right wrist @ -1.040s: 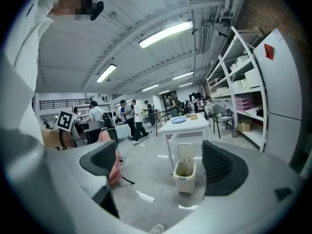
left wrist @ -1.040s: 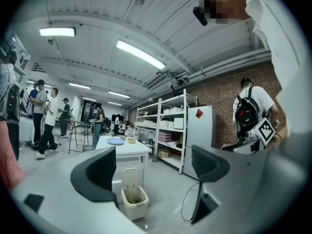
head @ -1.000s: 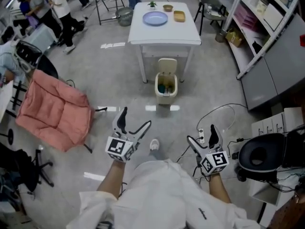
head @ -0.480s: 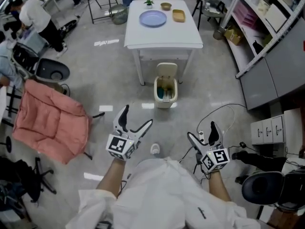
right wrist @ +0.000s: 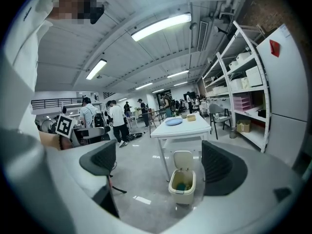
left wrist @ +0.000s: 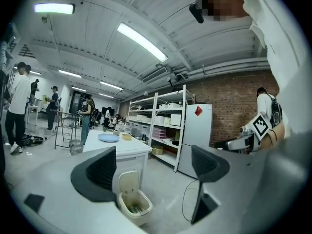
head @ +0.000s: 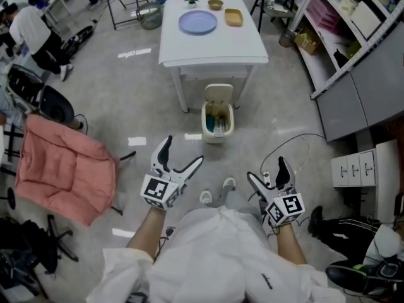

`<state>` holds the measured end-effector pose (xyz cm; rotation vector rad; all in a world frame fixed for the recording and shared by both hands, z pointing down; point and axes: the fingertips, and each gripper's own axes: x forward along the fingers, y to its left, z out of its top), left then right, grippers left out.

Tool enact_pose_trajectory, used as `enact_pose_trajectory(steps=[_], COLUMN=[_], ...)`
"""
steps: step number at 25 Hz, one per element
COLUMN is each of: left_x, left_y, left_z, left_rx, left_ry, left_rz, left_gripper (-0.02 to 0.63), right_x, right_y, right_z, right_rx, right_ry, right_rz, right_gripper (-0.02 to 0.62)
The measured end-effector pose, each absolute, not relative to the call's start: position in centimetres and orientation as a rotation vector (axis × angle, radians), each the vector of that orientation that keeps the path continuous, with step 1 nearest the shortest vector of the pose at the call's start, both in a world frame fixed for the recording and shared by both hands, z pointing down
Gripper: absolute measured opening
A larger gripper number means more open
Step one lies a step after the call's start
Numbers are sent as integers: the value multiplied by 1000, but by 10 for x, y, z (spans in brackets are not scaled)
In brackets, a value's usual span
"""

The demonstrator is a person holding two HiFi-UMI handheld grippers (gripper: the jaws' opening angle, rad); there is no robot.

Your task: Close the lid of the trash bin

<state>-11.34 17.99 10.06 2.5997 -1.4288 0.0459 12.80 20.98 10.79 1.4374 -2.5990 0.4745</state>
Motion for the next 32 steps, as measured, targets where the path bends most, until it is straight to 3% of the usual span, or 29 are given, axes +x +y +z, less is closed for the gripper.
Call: enact_pose_trajectory(steps=[11,32], left_x=[-102,-28], left_y=[129,-78], left_z=[112,166], left_rx=[2572,2481], left_ry=[-1430,-1460], left_rz=[60,118], left_gripper=[466,466], right_x=[131,170], right_y=[153,-64], right_z=[121,170], right_rx=[1402,1184], right_ry=[-2630,-2669], right_rz=[486,519], right_gripper=[550,549])
